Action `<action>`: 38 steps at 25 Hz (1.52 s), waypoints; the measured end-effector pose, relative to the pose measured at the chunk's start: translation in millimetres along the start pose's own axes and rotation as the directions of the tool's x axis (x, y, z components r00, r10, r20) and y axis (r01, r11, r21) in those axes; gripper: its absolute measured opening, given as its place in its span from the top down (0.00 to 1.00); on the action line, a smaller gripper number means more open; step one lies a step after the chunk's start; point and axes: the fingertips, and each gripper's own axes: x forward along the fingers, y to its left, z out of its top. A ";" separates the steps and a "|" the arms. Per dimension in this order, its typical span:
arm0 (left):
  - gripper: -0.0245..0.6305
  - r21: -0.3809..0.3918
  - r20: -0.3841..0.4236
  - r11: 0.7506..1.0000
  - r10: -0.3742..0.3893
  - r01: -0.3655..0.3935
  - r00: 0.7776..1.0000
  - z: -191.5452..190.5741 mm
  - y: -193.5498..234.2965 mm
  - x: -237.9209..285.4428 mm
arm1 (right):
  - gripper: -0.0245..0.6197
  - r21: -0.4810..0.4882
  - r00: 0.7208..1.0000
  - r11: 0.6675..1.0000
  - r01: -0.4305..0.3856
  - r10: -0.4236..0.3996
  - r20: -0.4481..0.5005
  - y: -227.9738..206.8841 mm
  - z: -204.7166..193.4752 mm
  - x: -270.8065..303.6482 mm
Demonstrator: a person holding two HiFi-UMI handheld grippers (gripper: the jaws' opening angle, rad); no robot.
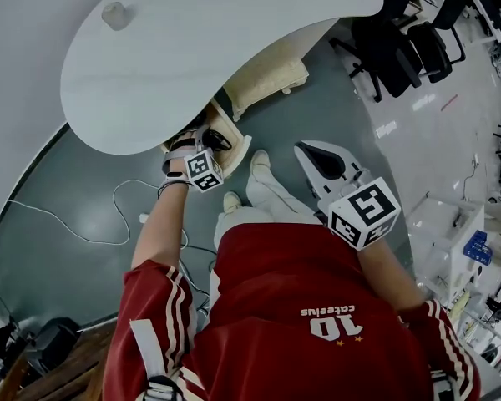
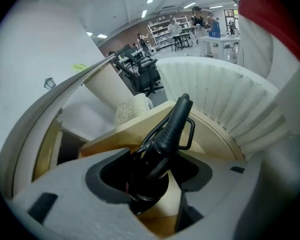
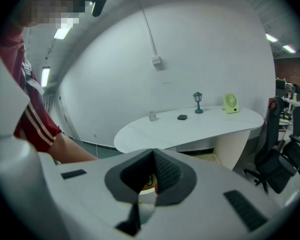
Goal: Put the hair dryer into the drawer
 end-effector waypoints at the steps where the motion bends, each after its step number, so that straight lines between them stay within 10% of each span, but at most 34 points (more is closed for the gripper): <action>1: 0.60 -0.007 0.004 1.000 -0.008 0.008 1.000 1.3 -1.9 0.5 | 0.95 0.001 1.000 1.000 0.002 -0.002 -0.001 -1.1 -0.1 -0.6; 7: 0.51 -0.064 0.002 0.991 -0.116 0.116 0.993 0.3 -26.9 8.6 | 0.95 0.004 1.000 1.000 0.003 -0.003 -0.012 0.5 -2.4 2.0; 27: 0.54 -0.264 0.169 0.963 -0.008 0.053 0.986 31.2 10.7 -86.6 | 0.95 -0.014 0.997 0.999 -0.030 0.031 0.071 40.7 29.4 -0.3; 38: 0.54 -0.516 0.376 0.854 0.150 0.073 0.914 81.2 34.9 -199.5 | 0.95 -0.027 0.989 0.999 0.024 -0.020 0.144 67.8 53.7 -34.0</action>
